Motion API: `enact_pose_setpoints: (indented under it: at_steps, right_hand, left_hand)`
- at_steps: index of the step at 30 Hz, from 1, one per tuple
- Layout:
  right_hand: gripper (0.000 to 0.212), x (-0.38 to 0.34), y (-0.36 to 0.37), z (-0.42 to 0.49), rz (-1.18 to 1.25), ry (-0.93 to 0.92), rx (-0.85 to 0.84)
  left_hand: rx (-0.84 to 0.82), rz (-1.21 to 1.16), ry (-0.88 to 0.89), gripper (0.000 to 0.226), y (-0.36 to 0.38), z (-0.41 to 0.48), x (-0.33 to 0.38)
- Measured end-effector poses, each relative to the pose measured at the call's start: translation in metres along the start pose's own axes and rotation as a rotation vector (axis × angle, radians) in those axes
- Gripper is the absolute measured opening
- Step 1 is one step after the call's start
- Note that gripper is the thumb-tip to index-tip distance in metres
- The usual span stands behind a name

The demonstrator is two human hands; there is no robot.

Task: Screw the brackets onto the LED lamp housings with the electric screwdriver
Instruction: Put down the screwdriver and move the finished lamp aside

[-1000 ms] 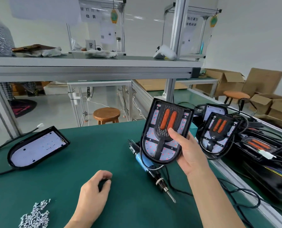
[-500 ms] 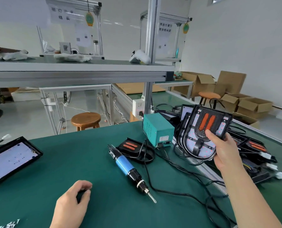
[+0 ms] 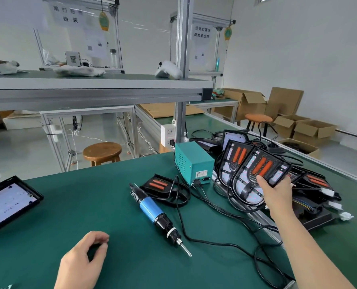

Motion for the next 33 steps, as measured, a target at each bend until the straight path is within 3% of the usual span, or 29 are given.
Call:
enact_pose_setpoints:
  at_steps: [13, 23, 33]
  right_hand:
    - [0.048, -0.002, 0.005, 0.014, -0.103, 0.064, 0.071]
    - [0.106, -0.013, 0.01, 0.001, -0.304, 0.003, 0.206]
    - [0.1, -0.02, 0.003, -0.006, -0.636, -0.035, 0.227]
  left_hand:
    - [0.025, 0.001, -0.004, 0.032, 0.001, 0.0, -0.004]
    - [-0.015, 0.001, -0.017, 0.034, 0.001, 0.0, 0.001]
    - [-0.011, 0.013, 0.002, 0.025, 0.002, 0.001, -0.006]
Point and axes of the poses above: each hand's wrist, its own z-axis towards the middle knuckle, its own y-axis out of the palm, x = y × z, the point moved 1 cm from there along z, towards the middle knuckle, and after that the axes turned 4 degrees about -x, right-handed, at the moved point
